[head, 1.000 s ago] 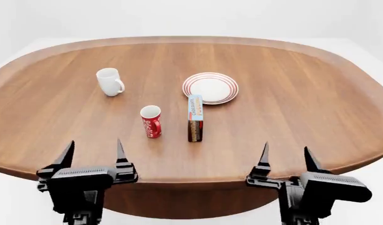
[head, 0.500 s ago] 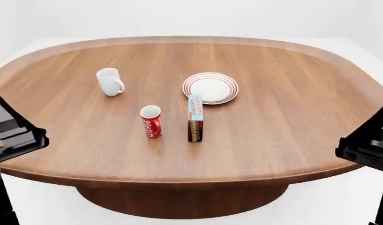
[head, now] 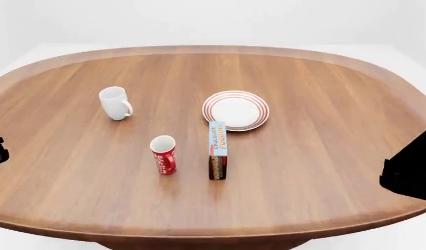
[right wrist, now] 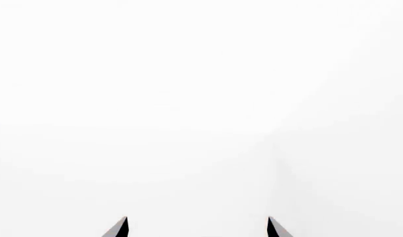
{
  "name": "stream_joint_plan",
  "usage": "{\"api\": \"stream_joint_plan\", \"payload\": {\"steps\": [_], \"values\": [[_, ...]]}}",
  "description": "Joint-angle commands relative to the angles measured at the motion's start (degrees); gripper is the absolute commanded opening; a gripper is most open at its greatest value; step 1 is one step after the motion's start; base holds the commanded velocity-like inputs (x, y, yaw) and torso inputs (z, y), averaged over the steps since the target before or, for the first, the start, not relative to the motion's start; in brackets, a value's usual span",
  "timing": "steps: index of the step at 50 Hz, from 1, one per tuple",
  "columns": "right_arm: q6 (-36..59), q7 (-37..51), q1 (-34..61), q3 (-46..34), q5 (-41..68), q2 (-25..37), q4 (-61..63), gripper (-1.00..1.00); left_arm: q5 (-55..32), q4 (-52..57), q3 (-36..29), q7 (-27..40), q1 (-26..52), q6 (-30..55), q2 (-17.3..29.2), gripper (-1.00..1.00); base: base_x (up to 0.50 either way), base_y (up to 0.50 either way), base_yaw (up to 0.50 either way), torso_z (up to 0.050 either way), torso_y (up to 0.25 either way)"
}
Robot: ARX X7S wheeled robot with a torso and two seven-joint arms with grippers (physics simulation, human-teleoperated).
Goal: Pick up the white mug and put it on the plate, and put the chocolate pudding to the right of the plate.
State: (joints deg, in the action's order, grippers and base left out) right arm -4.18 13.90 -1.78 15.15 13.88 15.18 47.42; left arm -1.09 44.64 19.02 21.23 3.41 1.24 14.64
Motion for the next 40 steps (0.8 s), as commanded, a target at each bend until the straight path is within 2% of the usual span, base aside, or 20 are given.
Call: {"api": "stream_joint_plan", "payload": {"steps": [1,40], "values": [[-0.9,-2.6,-1.2,-1.1,-1.4,-0.1,0.6,1.00,0.9,1.0,1.5,-0.8,-0.7,-0.7,-0.6,1.00,0.50,0.00,0.00,0.000,0.000],[-2.0,-2.4,-2.1,-2.1,-2.4,1.5,1.5,1.00,1.0,1.8,0.9,0.2,-1.9,-1.6,0.1,1.00,0.50,0.00,0.00,0.000,0.000]]}}
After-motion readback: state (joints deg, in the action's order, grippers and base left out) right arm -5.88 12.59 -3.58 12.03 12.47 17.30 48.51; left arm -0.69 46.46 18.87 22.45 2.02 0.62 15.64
